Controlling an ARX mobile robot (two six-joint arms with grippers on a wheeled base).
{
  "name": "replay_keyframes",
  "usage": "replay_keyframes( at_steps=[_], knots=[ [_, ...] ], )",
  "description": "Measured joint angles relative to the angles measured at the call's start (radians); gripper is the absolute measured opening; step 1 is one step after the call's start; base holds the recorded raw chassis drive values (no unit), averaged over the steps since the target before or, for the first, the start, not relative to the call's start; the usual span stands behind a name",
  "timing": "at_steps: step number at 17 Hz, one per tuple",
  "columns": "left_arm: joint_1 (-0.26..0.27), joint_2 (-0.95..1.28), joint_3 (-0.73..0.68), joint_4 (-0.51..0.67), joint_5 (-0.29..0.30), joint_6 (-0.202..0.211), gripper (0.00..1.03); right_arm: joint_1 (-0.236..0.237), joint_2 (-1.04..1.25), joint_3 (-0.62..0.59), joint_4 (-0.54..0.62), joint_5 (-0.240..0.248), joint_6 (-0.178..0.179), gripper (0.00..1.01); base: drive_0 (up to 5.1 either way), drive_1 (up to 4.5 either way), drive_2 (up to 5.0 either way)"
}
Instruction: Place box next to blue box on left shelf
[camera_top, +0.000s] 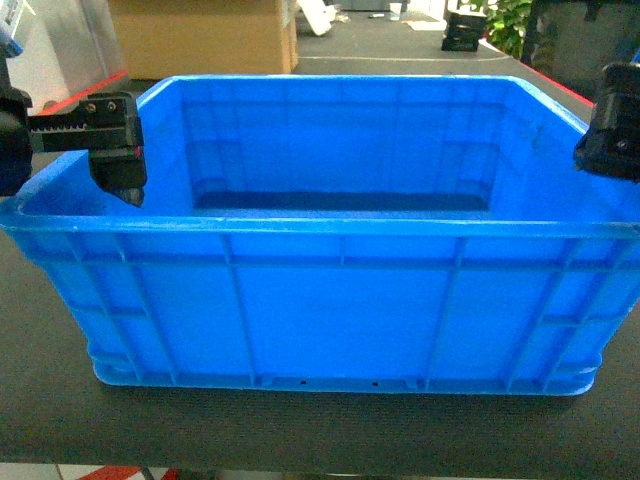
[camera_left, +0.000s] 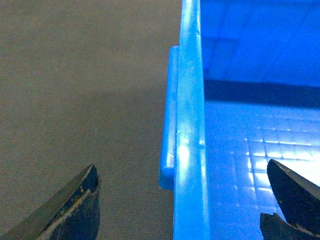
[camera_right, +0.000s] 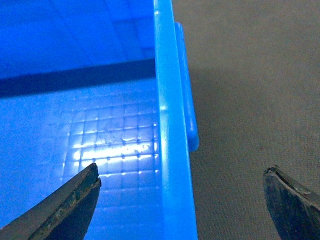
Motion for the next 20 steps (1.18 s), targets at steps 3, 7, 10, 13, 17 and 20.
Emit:
replay_keyframes(
  at_steps=[3, 7, 10, 13, 17, 20],
  knots=[
    [-0.003, 0.026, 0.048, -0.09, -0.015, -0.001, 0.98, 0.0, 0.033, 0.026, -0.098, 0.017, -0.003, 0.9, 0.0, 0.0, 0.0],
    [-0.004, 0.035, 0.081, -0.179, -0.011, -0.002, 0.75, -0.001, 0.041, 0.041, -0.14, 0.022, 0.003, 0.5, 0.0, 0.0, 0.0],
    [-0.003, 0.034, 0.085, -0.205, 0.004, -0.011, 0.45, 0.0, 0.041, 0.043, -0.142, 0.0, 0.003, 0.21, 0.0, 0.0, 0.0],
    [-0.01, 0.023, 0.085, -0.222, 0.015, -0.028, 0.15, 0.003, 0.04, 0.046, -0.139, -0.006, 0.001, 0.1, 0.0, 0.0, 0.0],
    [-0.008, -0.031, 0.042, -0.175, 0.034, -0.034, 0.08, 0.029, 0.01, 0.0, -0.061, 0.033, -0.002, 0.1, 0.0, 0.0, 0.0],
    [-0.008, -0.131, 0.03, -0.12, 0.03, -0.019, 0.08, 0.062, -0.081, -0.016, -0.003, 0.085, -0.005, 0.1, 0.0, 0.0, 0.0]
  ],
)
